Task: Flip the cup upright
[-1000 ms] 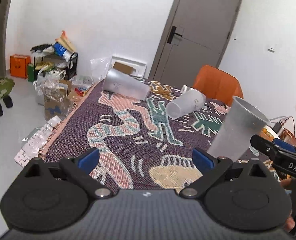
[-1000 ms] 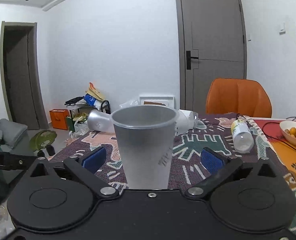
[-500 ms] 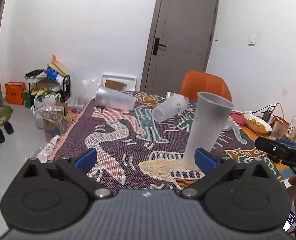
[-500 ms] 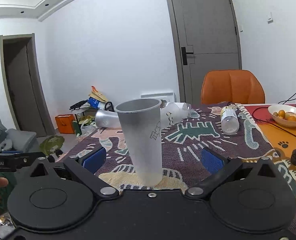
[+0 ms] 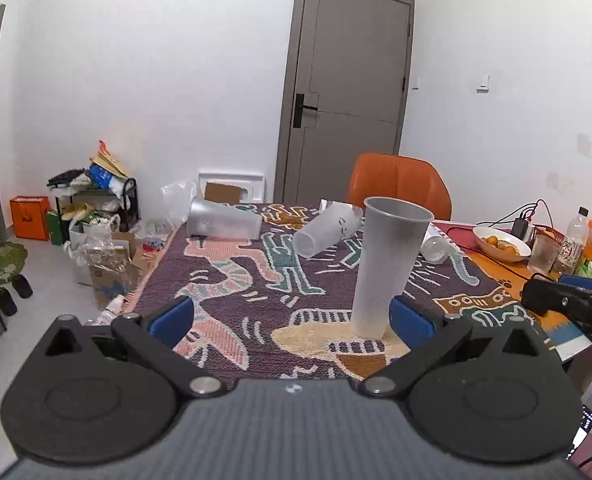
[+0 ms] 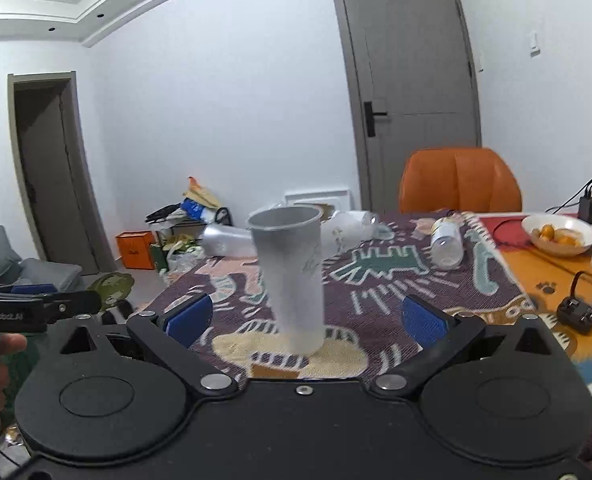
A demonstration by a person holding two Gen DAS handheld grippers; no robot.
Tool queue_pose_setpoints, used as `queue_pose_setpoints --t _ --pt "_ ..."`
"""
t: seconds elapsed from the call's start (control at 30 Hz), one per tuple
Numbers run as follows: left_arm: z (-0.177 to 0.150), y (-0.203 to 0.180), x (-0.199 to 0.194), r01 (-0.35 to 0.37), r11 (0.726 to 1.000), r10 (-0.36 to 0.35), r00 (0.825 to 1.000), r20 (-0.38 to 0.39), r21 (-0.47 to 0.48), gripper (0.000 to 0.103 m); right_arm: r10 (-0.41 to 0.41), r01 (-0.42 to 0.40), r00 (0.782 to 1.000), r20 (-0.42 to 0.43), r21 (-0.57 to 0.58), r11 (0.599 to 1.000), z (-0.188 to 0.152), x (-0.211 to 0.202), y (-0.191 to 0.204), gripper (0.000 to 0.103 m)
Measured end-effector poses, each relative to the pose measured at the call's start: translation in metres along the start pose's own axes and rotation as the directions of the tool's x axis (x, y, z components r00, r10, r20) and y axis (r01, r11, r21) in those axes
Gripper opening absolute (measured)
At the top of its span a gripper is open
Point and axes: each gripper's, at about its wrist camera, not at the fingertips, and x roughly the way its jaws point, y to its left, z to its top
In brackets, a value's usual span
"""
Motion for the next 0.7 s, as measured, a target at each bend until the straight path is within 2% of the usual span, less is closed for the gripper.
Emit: queue_pose_setpoints --t 0.13,0.47,0.7 --pt "-0.003 0.004 0.002 -0.013 1.000 0.013 0.999 -0.032 -0.009 0.103 0.027 -0.028 0.999 -0.032 -0.004 1.000 -0.007 0.006 0.007 0.103" --pt "-0.003 0.008 0.000 -0.046 0.999 0.046 0.999 -0.028 -0.012 0.103 0.017 -0.017 0.999 -0.041 -0.004 1.000 -0.011 0.008 0.010 0.103" --pt "-0.003 0.006 0.000 -0.041 0.999 0.041 0.999 -0.029 -0.004 0.103 0.016 -0.016 0.999 -0.045 -0.002 1.000 -0.012 0.008 0.011 0.103"
